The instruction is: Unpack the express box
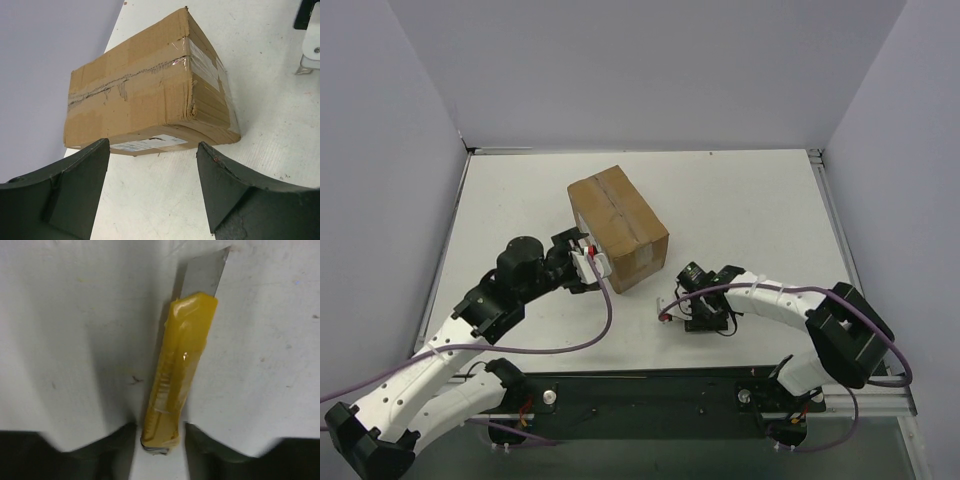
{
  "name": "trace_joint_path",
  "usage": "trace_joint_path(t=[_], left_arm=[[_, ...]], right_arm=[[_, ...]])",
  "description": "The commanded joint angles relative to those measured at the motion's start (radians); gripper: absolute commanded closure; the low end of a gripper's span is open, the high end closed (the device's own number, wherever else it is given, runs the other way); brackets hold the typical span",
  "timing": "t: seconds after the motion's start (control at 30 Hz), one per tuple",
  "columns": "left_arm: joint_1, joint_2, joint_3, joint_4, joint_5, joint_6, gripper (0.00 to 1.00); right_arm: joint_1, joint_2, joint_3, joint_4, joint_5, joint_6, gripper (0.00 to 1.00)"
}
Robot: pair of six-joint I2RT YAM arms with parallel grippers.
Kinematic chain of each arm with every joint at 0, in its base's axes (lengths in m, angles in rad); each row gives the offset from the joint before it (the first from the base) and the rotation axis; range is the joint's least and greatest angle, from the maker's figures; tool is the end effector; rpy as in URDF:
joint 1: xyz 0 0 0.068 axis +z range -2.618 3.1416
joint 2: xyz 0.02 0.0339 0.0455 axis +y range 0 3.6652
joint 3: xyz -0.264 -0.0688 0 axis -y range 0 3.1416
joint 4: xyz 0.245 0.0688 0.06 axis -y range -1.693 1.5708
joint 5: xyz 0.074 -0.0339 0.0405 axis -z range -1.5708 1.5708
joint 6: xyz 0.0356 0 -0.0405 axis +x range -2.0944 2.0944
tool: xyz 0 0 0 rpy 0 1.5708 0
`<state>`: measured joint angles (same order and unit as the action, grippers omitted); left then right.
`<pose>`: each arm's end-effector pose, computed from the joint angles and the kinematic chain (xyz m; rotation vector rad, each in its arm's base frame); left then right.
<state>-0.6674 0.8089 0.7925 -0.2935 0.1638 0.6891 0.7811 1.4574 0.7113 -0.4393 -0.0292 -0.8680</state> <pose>0.1438 -0.1207 0.3272 1.2642 1.3898 -0.1391 0.1782 0.1781 0.1520 -2.0284 1.8648 0.0168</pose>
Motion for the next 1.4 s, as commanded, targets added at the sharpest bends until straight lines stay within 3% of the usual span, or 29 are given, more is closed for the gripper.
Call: trace_joint_path(t=[0.0,0.03,0.17,0.2,0.37,0.5,0.63,0.9,1.2,1.37], left_arm=[[0.002,0.001,0.050,-0.004,0.000,-0.022,0.18],[0.002,0.006,0.047,-0.013,0.000,-0.022,0.17],[0.000,0.033,0.051,-0.105,0.031,0.003,0.17],[0.000,0.033,0.051,-0.108,0.039,0.003,0.17],[-0.001,0.064,0.047,-0.098,0.057,0.010,0.17],[-0.003,0.095,0.071,-0.088,0.056,-0.010,0.17],[-0.003,0.113,0.106,-0.117,0.060,-0.034,0.17],[-0.006,0.110,0.116,-0.148,0.054,-0.005,0.17],[-0.008,0.099,0.082,-0.136,0.078,0.013,0.17],[-0.014,0.104,0.111,-0.154,0.120,0.042,0.17]], right_arm=[[-0.009,-0.006,0.005,0.071,0.052,-0.032,0.24],[-0.022,-0.029,0.005,0.079,0.046,-0.029,0.03],[-0.140,-0.210,0.033,0.044,-0.108,0.000,0.00],[-0.190,-0.238,0.043,0.022,-0.211,-0.012,0.01],[-0.220,-0.347,0.004,-0.065,-0.348,-0.181,0.11],[-0.218,-0.304,-0.024,-0.064,-0.370,-0.292,0.19],[-0.227,-0.181,0.023,-0.055,-0.382,-0.269,0.31],[-0.229,-0.068,0.001,-0.022,-0.365,-0.269,0.38],[-0.229,-0.071,-0.039,0.017,-0.327,-0.201,0.64],[-0.230,-0.133,0.115,-0.126,-0.379,-0.125,0.78]])
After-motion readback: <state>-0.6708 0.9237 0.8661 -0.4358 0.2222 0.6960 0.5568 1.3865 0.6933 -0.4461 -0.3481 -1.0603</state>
